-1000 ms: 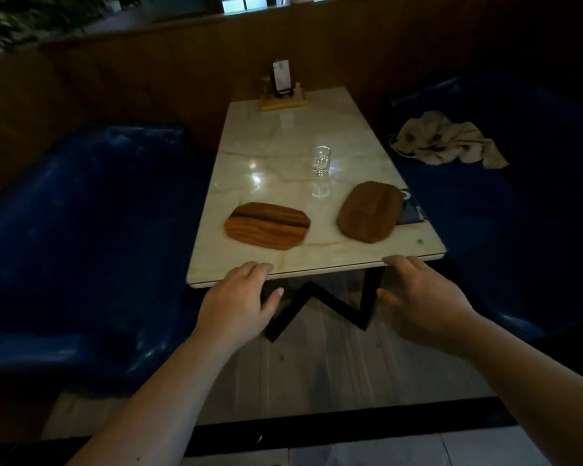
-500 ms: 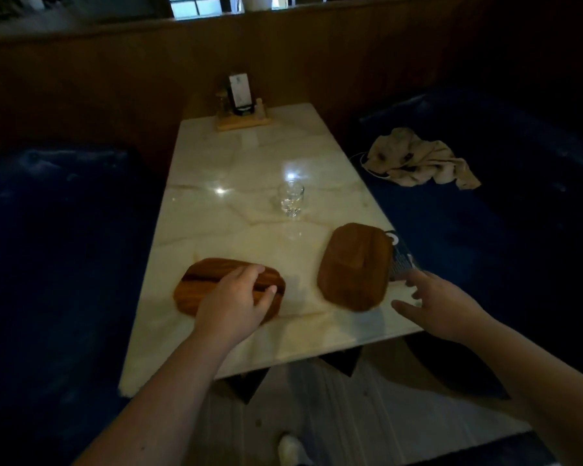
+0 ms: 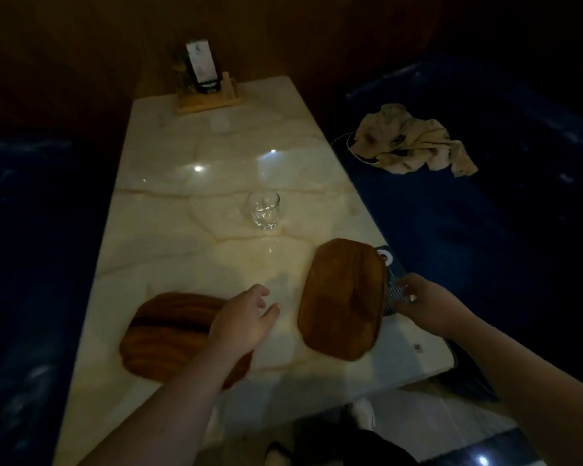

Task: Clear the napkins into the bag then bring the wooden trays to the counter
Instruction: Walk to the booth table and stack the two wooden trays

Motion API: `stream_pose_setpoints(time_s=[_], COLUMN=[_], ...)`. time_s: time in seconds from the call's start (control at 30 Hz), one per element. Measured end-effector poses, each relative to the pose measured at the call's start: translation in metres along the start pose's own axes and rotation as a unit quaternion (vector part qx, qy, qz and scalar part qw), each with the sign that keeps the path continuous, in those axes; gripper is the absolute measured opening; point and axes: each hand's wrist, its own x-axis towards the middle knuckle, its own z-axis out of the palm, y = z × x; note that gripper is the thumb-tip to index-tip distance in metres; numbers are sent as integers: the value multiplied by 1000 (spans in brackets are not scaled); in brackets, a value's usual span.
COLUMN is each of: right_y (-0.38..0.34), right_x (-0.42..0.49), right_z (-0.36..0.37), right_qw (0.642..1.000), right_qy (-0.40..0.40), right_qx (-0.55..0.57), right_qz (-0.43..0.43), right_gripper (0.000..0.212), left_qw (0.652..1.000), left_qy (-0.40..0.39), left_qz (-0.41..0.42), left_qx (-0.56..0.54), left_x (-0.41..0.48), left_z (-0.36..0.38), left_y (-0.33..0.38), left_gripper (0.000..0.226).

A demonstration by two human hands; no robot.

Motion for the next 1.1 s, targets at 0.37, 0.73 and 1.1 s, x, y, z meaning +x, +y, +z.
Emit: stream_pose_setpoints(time_s=[0.37, 0.73, 1.1], right_y=[1, 5, 1], right_x=[166, 235, 212], right_z=[-14, -2, 7], right_qw=[996, 971, 977], right_qy=[-76, -163, -177], right_qx=[-1, -127, 110], right_qz=[-55, -122, -33], right_gripper=[61, 40, 22], left_qw=[971, 898, 888], left_qy=[-95, -13, 122], left_qz=[-207, -370, -358], left_qx=[-75, -238, -261], left_x=[36, 38, 49], left_z=[82, 110, 42], left_y=[29, 39, -5], left_gripper=[30, 31, 12])
